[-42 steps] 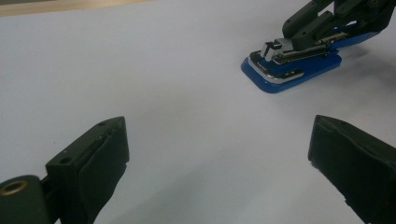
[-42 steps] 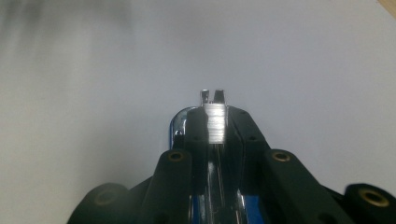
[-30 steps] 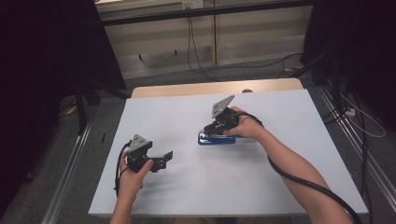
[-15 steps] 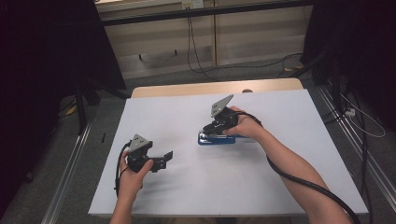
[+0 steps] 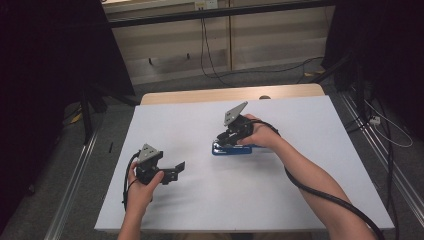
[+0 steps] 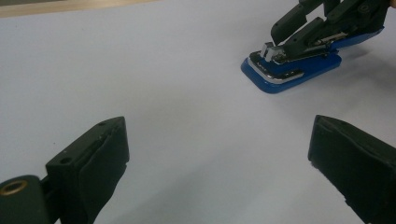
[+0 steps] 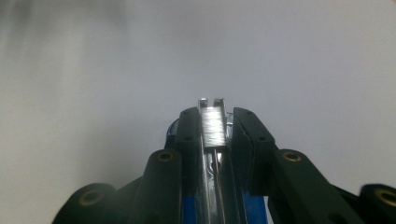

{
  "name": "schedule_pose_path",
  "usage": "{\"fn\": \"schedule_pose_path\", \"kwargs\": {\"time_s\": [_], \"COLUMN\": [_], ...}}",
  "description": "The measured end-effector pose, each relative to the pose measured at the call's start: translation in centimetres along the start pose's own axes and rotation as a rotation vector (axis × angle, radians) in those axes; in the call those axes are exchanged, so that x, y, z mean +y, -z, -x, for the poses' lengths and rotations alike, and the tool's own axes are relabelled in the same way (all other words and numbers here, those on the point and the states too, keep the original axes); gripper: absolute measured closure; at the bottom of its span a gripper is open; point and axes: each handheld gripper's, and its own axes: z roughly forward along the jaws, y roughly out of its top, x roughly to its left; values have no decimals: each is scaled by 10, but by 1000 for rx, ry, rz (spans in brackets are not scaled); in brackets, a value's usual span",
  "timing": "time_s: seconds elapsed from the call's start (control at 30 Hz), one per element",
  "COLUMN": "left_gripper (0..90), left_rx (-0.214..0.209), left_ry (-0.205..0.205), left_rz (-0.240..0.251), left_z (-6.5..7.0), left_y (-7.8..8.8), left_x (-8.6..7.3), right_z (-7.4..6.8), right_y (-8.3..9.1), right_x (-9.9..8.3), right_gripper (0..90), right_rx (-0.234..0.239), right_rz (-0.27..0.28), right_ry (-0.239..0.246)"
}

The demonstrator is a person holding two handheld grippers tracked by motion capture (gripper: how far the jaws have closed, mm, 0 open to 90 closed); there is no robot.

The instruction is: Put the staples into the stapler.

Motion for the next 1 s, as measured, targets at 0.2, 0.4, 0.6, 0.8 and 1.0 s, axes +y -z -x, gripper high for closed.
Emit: {"fn": "schedule_pose_path", "kwargs": {"time_s": [0.2,0.4,0.6,0.8,1.0], "left_gripper": [55,55,54,54,54], "left_rx": [-4,-17,-34,-45,-54], "left_ry": [-2,-11,-15,-18,-17], "left_rz": [2,2,5,9,9], "left_z": [0,4,9,11,12], "left_y": [-1,-3,-8,-11,-14], "left_x": [1,4,7,10,11], "right_z": [-2,-10,-15,-20,-26], "right_y": [16,38,56,70,83], "right_x": [-1,-8,-20,-31,-39], "right_gripper": [671,597,450,355,298], "right_rx": [-32,-69,-148,-214,-263], "right_rz": [44,75,108,100,108], "right_ry": [-39,-82,-169,-220,-249]}}
